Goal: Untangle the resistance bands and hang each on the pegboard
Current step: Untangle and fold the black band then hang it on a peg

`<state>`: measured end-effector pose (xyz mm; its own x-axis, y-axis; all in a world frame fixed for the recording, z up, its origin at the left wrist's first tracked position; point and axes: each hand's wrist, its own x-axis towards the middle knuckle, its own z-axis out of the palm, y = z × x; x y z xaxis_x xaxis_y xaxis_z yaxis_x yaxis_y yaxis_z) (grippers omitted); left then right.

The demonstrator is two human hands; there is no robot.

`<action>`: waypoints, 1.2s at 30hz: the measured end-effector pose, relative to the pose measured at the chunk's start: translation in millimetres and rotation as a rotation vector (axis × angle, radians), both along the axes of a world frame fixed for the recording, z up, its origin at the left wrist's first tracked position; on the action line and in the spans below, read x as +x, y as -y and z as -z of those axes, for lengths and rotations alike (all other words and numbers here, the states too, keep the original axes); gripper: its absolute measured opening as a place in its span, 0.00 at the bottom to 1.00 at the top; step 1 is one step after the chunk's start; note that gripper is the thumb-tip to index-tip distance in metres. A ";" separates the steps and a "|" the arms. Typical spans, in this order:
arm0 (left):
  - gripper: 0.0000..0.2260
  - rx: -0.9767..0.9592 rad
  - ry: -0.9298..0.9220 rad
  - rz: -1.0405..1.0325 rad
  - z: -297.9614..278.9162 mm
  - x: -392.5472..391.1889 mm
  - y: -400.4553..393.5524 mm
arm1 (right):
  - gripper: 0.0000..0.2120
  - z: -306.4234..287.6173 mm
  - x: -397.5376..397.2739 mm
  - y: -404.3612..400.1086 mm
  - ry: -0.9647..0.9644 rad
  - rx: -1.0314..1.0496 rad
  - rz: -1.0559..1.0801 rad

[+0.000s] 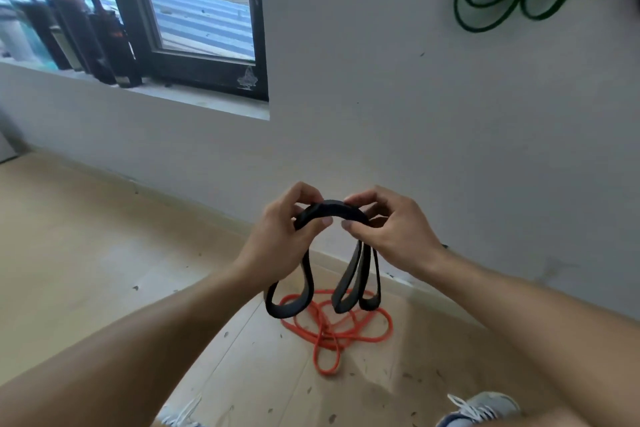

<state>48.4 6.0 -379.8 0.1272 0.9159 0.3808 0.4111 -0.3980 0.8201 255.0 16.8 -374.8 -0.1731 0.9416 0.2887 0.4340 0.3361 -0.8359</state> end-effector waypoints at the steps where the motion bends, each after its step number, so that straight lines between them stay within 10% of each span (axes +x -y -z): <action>1: 0.08 0.009 0.017 -0.002 -1.7 2.6 1.6 | 0.11 -3.5 1.1 2.9 0.022 0.018 0.009; 13: 0.07 0.455 -0.084 -0.052 -119.2 43.7 -2.7 | 0.14 -110.1 30.2 28.0 0.257 0.688 0.332; 36: 0.05 0.844 0.017 -0.185 -415.1 160.1 -46.5 | 0.13 -408.5 121.9 13.0 0.340 0.958 0.550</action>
